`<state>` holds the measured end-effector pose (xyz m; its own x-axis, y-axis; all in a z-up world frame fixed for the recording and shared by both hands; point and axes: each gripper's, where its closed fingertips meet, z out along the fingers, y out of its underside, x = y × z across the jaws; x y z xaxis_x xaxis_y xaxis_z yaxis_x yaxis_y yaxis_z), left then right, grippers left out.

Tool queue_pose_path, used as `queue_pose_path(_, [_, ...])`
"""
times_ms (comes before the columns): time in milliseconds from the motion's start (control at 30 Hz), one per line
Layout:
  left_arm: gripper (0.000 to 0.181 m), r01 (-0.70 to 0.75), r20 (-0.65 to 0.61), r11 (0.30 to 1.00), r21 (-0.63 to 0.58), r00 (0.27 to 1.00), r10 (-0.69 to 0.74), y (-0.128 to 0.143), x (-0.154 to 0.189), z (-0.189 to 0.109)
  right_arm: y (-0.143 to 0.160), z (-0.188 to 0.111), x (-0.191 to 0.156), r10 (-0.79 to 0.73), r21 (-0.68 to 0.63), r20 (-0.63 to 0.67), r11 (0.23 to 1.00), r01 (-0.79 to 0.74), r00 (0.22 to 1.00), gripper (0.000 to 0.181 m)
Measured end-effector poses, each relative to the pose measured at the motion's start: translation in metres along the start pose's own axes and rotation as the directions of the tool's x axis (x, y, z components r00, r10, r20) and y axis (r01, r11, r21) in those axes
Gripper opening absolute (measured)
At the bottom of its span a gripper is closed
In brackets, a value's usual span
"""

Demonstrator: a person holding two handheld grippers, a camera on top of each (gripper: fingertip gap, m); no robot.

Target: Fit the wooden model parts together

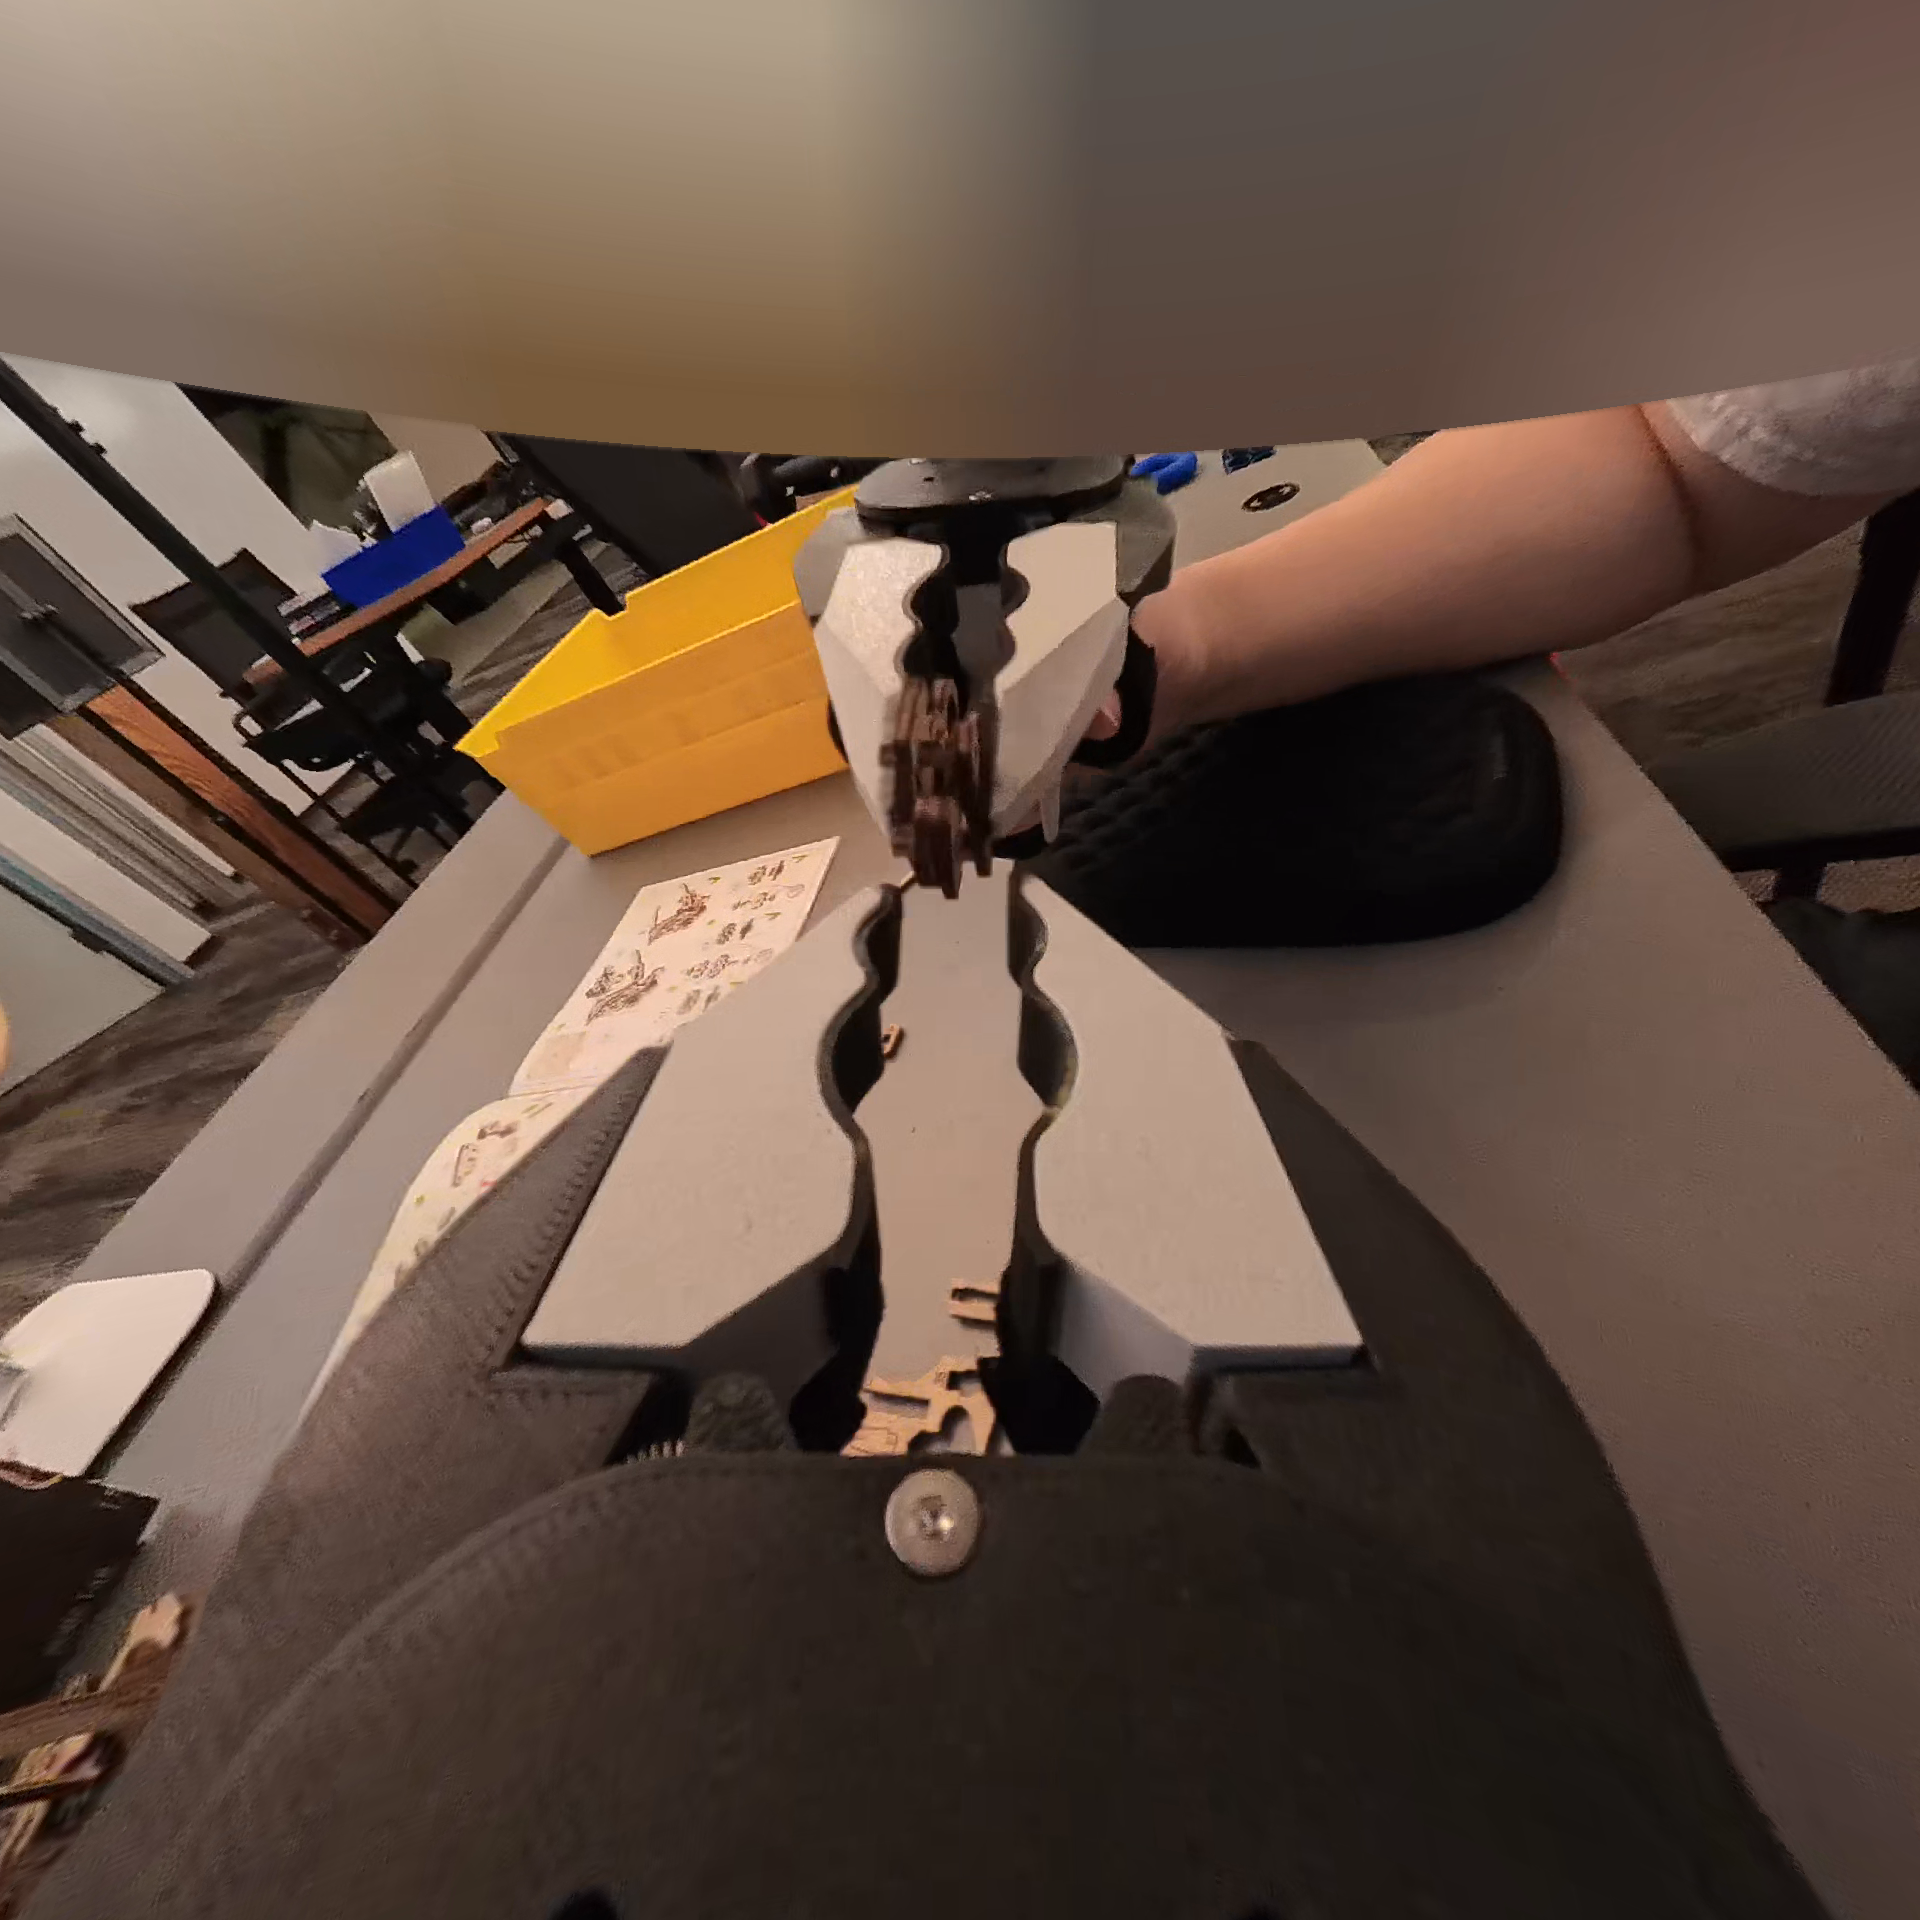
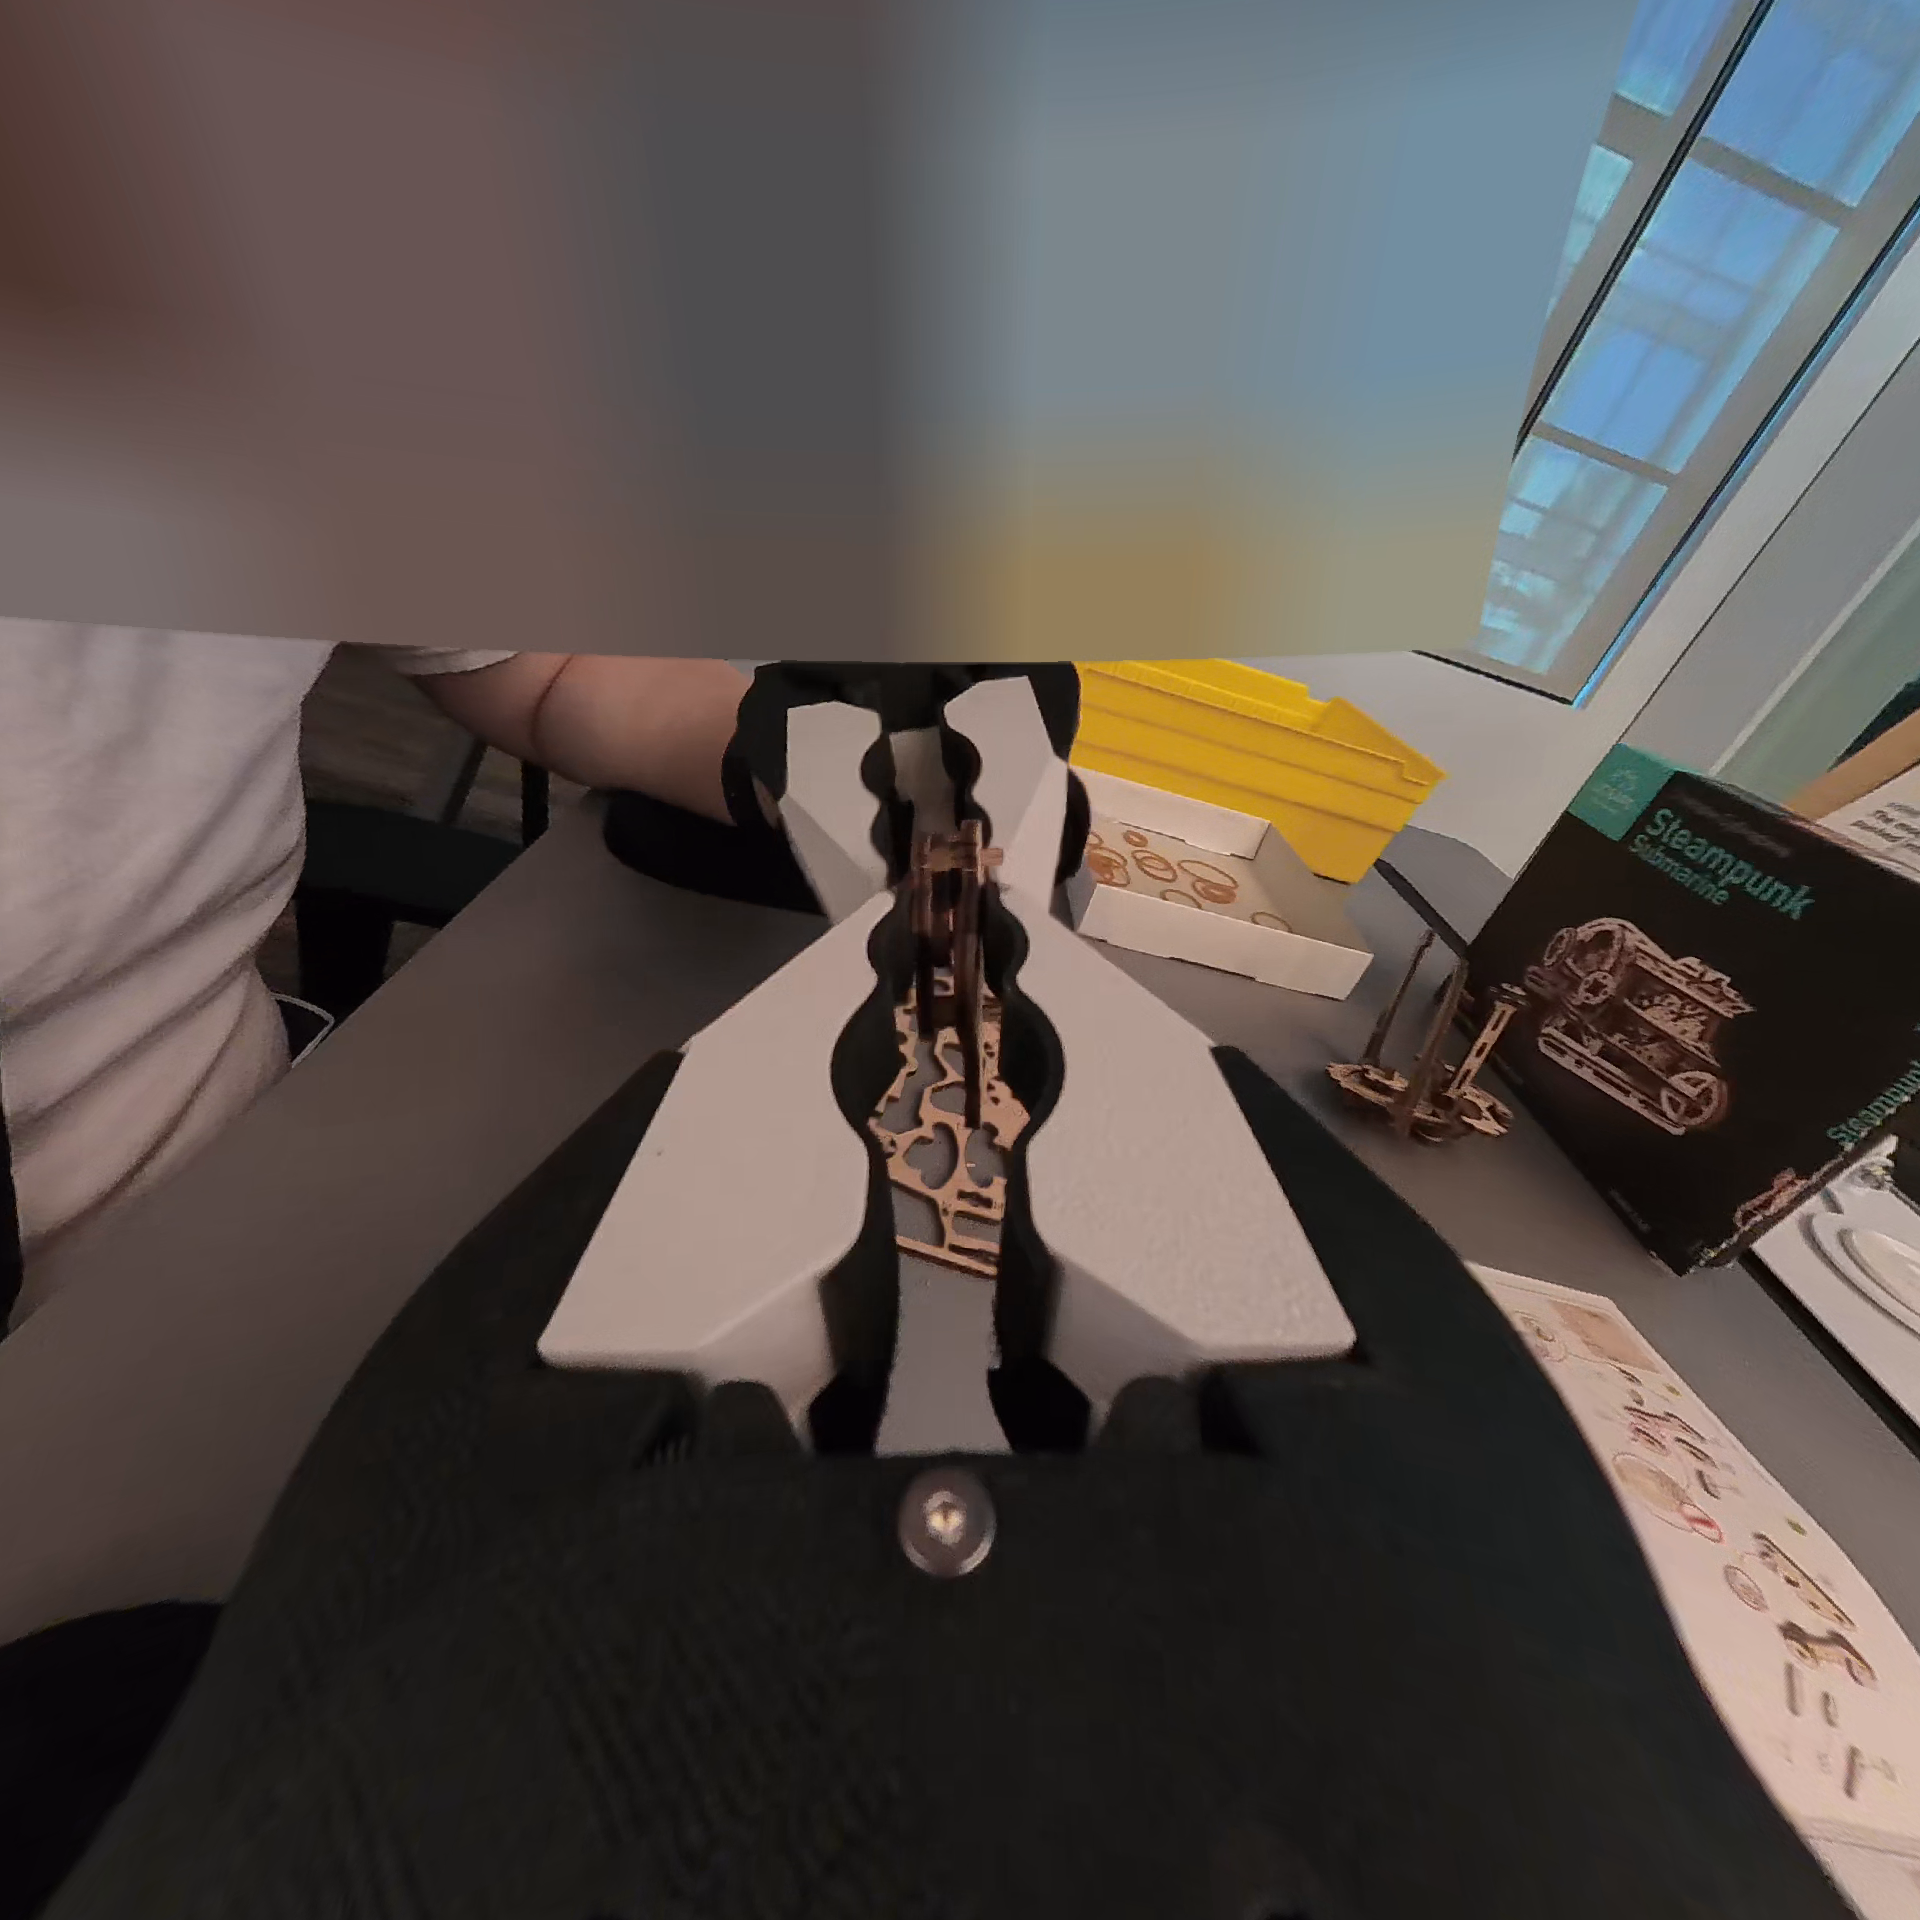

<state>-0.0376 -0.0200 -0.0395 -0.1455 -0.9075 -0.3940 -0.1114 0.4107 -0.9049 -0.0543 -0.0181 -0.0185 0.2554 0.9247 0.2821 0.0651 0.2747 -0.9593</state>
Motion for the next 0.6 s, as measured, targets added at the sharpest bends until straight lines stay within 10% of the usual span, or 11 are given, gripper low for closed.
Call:
queue_pose_path(300, [0.005, -0.118, 0.111, 0.989, -0.087, 0.986, 0.127, 0.01, -0.018, -0.005, 0.011, -0.003, 0.021, -0.062, -0.123, -0.129, 0.991, 0.046, 0.99, 0.036])
queue_pose_path(600, [0.005, -0.273, 0.072, 0.914, -0.3, 0.949, 0.307, 0.039, -0.008, 0.005, 0.031, 0.006, 0.002, -0.419, -0.389, -0.05, 0.844, 0.369, 0.907, 0.005])
